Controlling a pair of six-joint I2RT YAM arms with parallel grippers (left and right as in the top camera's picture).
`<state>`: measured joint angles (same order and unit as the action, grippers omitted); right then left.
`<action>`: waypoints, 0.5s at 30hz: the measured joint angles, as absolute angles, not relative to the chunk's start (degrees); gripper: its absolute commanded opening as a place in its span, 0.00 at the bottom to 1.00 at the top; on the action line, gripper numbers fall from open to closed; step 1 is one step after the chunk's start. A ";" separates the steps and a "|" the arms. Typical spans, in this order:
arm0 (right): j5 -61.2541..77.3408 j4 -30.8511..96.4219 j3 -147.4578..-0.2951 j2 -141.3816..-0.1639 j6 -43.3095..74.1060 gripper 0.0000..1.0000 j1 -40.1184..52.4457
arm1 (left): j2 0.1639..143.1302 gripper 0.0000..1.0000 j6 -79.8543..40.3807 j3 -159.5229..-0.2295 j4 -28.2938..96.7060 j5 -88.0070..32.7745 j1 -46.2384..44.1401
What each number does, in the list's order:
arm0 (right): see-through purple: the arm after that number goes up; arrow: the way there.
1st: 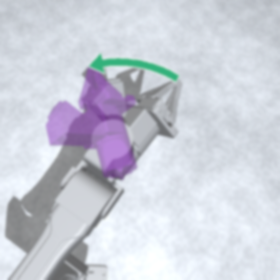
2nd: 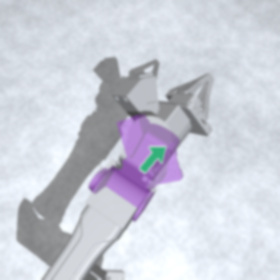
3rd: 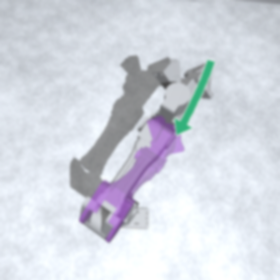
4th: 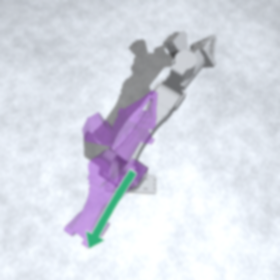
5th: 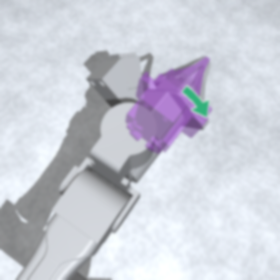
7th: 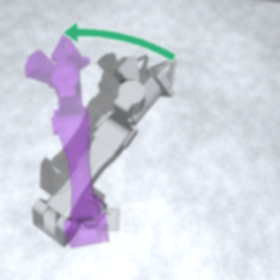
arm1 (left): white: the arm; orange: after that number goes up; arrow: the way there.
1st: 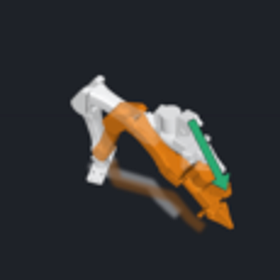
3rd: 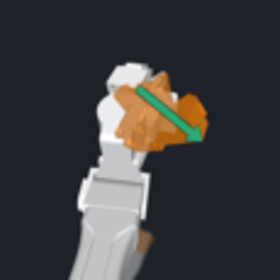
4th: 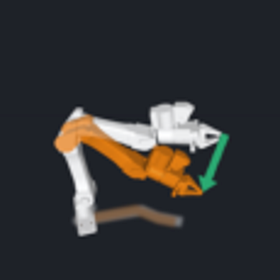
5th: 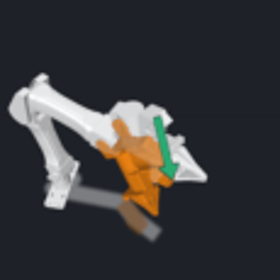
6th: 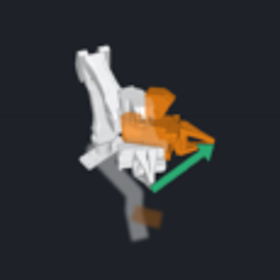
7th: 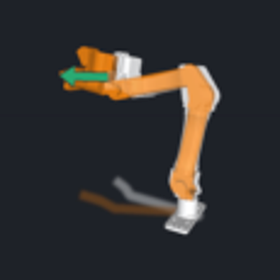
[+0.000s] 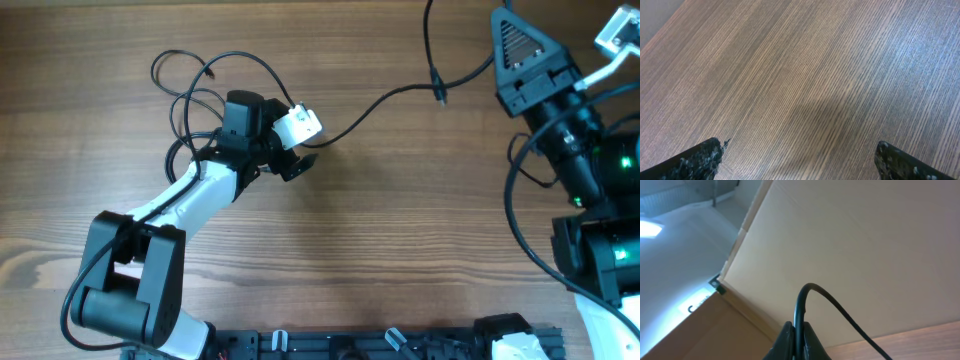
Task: Untangle cables
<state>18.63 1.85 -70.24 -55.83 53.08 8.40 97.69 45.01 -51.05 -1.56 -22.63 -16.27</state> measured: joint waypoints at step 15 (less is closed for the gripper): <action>26.37 0.93 -70.24 -54.41 60.45 0.04 8.40 | 97.71 0.61 44.69 -51.05 -4.27 -11.14 -14.20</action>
<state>26.37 0.93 -70.24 -54.41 60.45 8.40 97.71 44.69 -51.05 -4.27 -11.14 -14.20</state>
